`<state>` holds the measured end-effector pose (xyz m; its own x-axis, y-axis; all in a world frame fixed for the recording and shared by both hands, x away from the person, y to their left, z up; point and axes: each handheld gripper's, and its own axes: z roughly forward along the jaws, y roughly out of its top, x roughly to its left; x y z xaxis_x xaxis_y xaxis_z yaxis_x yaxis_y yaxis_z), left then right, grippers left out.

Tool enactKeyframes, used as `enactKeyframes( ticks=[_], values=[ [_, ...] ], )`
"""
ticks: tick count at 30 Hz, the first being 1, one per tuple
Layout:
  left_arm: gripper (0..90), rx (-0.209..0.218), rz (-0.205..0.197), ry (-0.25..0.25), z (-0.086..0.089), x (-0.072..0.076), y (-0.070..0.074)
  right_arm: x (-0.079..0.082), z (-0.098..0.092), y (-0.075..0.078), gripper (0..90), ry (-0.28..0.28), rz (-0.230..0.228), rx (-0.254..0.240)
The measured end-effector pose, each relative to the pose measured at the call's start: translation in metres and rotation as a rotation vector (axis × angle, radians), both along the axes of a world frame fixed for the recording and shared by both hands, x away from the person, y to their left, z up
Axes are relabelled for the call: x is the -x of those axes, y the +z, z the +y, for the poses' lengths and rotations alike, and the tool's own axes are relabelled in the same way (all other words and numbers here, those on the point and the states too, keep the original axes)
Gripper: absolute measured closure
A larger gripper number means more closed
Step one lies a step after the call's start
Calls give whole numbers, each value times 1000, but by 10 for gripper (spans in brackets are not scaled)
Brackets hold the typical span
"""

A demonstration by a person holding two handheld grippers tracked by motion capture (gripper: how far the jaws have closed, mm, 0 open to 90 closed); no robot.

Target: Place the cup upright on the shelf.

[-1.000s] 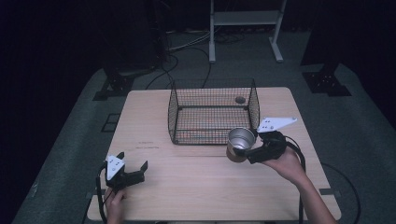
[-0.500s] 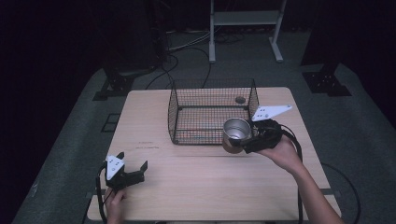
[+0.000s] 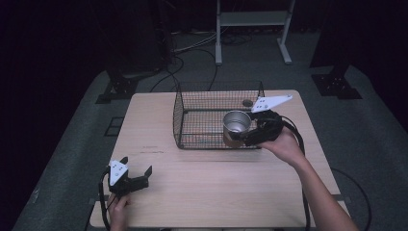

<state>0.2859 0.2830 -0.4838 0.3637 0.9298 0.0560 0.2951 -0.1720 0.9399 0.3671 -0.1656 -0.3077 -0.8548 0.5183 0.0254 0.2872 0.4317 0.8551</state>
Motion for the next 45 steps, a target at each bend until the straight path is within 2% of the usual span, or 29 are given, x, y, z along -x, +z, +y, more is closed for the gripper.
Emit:
enactKeyframes(
  ticks=[9, 16, 38, 45],
  values=[
    [0, -2, -2, -1, 0, 0, 0, -13, 10, 4, 179, -6, 2, -7],
    [0, 2, -6, -1, 0, 0, 0, -25, 15, 5, 179, -32, 0, -4],
    [0, 6, -4, -1, 1, 0, 0, -58, 40, 25, 179, -47, -4, 58],
    [0, 14, -4, -2, 1, 0, 0, -72, 45, 28, 179, -60, 6, 62]
  ],
)
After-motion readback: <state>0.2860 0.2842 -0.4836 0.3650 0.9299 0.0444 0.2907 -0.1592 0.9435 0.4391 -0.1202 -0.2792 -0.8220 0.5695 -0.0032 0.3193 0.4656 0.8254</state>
